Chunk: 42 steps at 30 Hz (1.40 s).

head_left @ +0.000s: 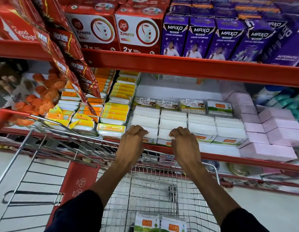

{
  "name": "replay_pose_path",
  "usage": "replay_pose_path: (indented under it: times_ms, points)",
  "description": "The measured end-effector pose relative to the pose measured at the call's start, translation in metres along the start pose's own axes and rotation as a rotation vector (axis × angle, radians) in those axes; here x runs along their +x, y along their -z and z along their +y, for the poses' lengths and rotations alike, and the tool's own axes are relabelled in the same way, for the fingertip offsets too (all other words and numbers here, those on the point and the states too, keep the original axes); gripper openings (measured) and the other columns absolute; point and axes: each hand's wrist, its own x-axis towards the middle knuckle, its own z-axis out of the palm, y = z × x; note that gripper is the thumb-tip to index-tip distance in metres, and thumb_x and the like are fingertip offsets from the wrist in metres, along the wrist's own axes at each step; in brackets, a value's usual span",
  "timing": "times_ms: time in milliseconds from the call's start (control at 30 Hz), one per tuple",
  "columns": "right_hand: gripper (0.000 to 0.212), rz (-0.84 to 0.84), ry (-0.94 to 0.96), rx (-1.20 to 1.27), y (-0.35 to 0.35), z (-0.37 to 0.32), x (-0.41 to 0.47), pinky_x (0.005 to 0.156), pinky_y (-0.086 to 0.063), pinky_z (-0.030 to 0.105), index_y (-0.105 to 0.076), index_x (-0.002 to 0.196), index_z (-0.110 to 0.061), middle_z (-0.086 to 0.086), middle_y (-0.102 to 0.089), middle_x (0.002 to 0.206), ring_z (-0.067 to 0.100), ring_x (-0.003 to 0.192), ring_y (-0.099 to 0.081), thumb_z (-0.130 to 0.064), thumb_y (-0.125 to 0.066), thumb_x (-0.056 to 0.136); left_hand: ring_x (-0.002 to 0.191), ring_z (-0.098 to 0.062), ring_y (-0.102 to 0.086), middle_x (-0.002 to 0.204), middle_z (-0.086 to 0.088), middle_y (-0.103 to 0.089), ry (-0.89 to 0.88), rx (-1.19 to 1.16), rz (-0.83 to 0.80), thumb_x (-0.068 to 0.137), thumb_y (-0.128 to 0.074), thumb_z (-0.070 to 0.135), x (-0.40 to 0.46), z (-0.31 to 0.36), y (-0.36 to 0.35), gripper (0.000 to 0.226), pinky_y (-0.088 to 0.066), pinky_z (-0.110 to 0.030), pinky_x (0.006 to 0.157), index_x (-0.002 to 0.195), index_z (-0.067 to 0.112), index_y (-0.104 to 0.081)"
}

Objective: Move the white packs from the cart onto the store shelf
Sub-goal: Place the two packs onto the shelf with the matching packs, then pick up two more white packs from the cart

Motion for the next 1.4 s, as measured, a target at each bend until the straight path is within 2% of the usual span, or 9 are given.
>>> replay_pose_path:
  times_ms: [267, 500, 667, 900, 1000, 1067, 1133, 1233, 1400]
  points:
    - [0.038, 0.011, 0.043, 0.033, -0.002, 0.004, -0.008, 0.083, -0.051, 0.039, -0.066, 0.11, -0.012, 0.007, -0.065, 0.109, 0.028, 0.102, -0.058, 0.006, -0.068, 0.077, 0.117, -0.034, -0.055, 0.124, -0.014, -0.065, -0.012, 0.06, -0.012, 0.074, -0.065, -0.016, -0.004, -0.004, -0.007, 0.055, -0.052, -0.055, 0.092, 0.124, 0.008, -0.064]
    - [0.06, 0.011, 0.084, 0.049, -0.016, 0.011, -0.088, 0.118, -0.021, 0.053, -0.031, 0.148, -0.016, 0.01, -0.026, 0.159, 0.03, 0.148, -0.015, -0.022, -0.051, 0.092, 0.15, -0.038, -0.001, 0.164, -0.012, -0.012, -0.046, 0.122, -0.054, 0.095, -0.054, 0.031, -0.081, 0.008, -0.027, 0.067, -0.013, -0.067, 0.116, 0.153, 0.022, -0.023]
    - [0.067, -0.179, 0.086, 0.023, -0.069, 0.035, -0.152, 0.118, -0.012, 0.06, -0.026, 0.15, -0.018, 0.013, -0.013, 0.162, 0.034, 0.149, -0.003, -0.026, -0.051, 0.089, 0.148, -0.045, -0.004, 0.163, -0.018, -0.012, -0.093, 0.152, -0.288, 0.089, -0.06, 0.038, -0.145, 0.004, -0.083, 0.078, -0.018, -0.072, 0.112, 0.154, 0.017, -0.021]
    - [0.073, -0.635, 0.094, -0.061, -0.162, 0.066, -0.206, 0.114, -0.026, 0.055, -0.028, 0.149, -0.01, 0.017, -0.025, 0.157, 0.04, 0.142, -0.029, -0.031, -0.062, 0.088, 0.148, -0.046, 0.001, 0.158, -0.015, 0.015, -0.034, 0.161, -0.736, 0.096, -0.055, 0.035, -0.212, -0.014, -0.178, 0.082, -0.012, -0.064, 0.117, 0.155, 0.014, -0.002]
    - [0.063, -0.909, 0.112, -0.105, -0.18, 0.067, -0.212, 0.111, -0.033, 0.045, -0.027, 0.148, -0.007, 0.019, -0.039, 0.15, 0.035, 0.137, -0.035, -0.029, -0.054, 0.096, 0.15, -0.038, -0.007, 0.164, -0.015, -0.005, 0.008, 0.163, -0.939, 0.102, -0.047, 0.023, -0.221, -0.013, -0.193, 0.067, -0.015, -0.054, 0.12, 0.155, 0.01, -0.009]
    - [0.052, -0.955, 0.114, -0.127, -0.187, 0.064, -0.213, 0.102, -0.042, 0.043, -0.039, 0.14, -0.005, 0.018, -0.049, 0.139, 0.034, 0.127, -0.045, -0.025, -0.056, 0.095, 0.142, -0.036, -0.033, 0.153, -0.021, -0.036, 0.02, 0.083, -0.97, 0.094, -0.058, 0.015, -0.225, -0.016, -0.2, 0.063, -0.032, -0.046, 0.115, 0.149, 0.003, -0.029]
    - [0.043, -0.943, 0.102, -0.132, -0.193, 0.063, -0.215, 0.098, -0.046, 0.042, -0.047, 0.133, -0.007, 0.016, -0.051, 0.135, 0.033, 0.124, -0.048, -0.016, -0.059, 0.092, 0.108, -0.037, -0.066, 0.119, -0.023, -0.063, 0.055, 0.004, -0.936, 0.076, -0.066, 0.006, -0.227, -0.022, -0.212, 0.051, -0.057, -0.038, 0.087, 0.127, 0.002, -0.057]
    - [0.039, -0.909, 0.086, -0.117, -0.196, 0.063, -0.217, 0.095, -0.048, 0.041, -0.051, 0.126, -0.009, 0.014, -0.051, 0.132, 0.033, 0.121, -0.049, -0.009, -0.061, 0.088, 0.109, -0.038, -0.06, 0.116, -0.022, -0.062, 0.089, -0.047, -0.905, 0.075, -0.052, -0.01, -0.22, -0.022, -0.211, 0.049, -0.053, -0.042, 0.091, 0.122, 0.001, -0.059]
    - [0.03, -0.913, 0.014, 0.045, -0.182, 0.065, -0.214, 0.091, -0.045, 0.038, -0.056, 0.114, -0.011, 0.012, -0.058, 0.123, 0.031, 0.116, -0.054, -0.017, -0.065, 0.086, 0.1, -0.038, -0.065, 0.102, -0.019, -0.071, 0.115, -0.115, -0.839, 0.069, -0.065, -0.011, -0.216, -0.021, -0.189, 0.033, -0.051, -0.039, 0.083, 0.097, 0.003, -0.073]
